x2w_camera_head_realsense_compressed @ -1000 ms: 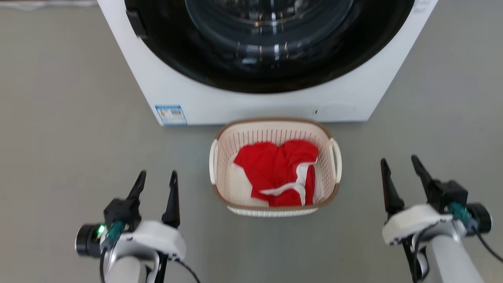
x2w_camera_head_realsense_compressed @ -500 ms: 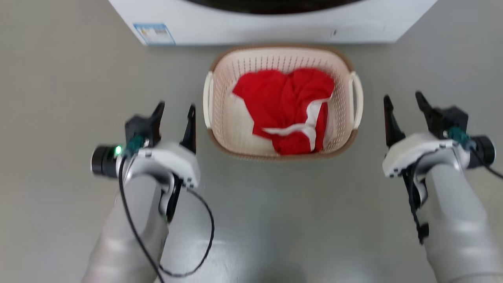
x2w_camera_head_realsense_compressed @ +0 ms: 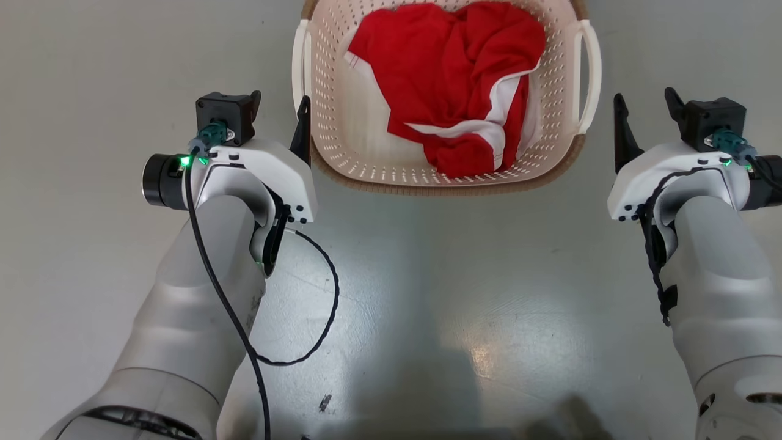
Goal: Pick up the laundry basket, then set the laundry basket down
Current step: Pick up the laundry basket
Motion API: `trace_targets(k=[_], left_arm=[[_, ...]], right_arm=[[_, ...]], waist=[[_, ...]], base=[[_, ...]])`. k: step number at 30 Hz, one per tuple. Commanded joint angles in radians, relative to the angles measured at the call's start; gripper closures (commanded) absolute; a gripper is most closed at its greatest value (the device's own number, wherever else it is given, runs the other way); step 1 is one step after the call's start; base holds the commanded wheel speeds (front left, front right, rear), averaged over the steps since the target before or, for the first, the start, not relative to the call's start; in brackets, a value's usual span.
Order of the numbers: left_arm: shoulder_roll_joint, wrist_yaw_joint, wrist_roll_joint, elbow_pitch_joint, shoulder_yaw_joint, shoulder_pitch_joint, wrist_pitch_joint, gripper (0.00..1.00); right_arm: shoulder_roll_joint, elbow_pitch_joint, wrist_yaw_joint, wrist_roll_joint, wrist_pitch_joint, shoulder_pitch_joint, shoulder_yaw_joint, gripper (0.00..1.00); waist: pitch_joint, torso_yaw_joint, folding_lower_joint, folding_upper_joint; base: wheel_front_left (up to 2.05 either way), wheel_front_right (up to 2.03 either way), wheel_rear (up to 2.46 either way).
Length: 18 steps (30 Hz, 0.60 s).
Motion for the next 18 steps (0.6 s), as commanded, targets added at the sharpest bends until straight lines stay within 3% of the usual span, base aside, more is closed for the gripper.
trace_targets(k=[1, 18], left_arm=[[0.024, 0.009, -0.011, -0.005, 0.012, -0.001, -0.006, 0.00], [0.024, 0.036, -0.135, 0.125, -0.175, -0.154, 0.016, 0.00]], right_arm=[[0.012, -0.002, 0.006, -0.008, -0.011, 0.002, 0.013, 0.00], [0.012, 0.115, 0.006, -0.005, -0.011, -0.095, 0.104, 0.00]], waist=[[0.012, 0.003, 0.0000, 0.0000], [0.072, -0.012, -0.0001, 0.0000]], base=[[0.00, 0.00, 0.00], [0.00, 0.00, 0.00]])
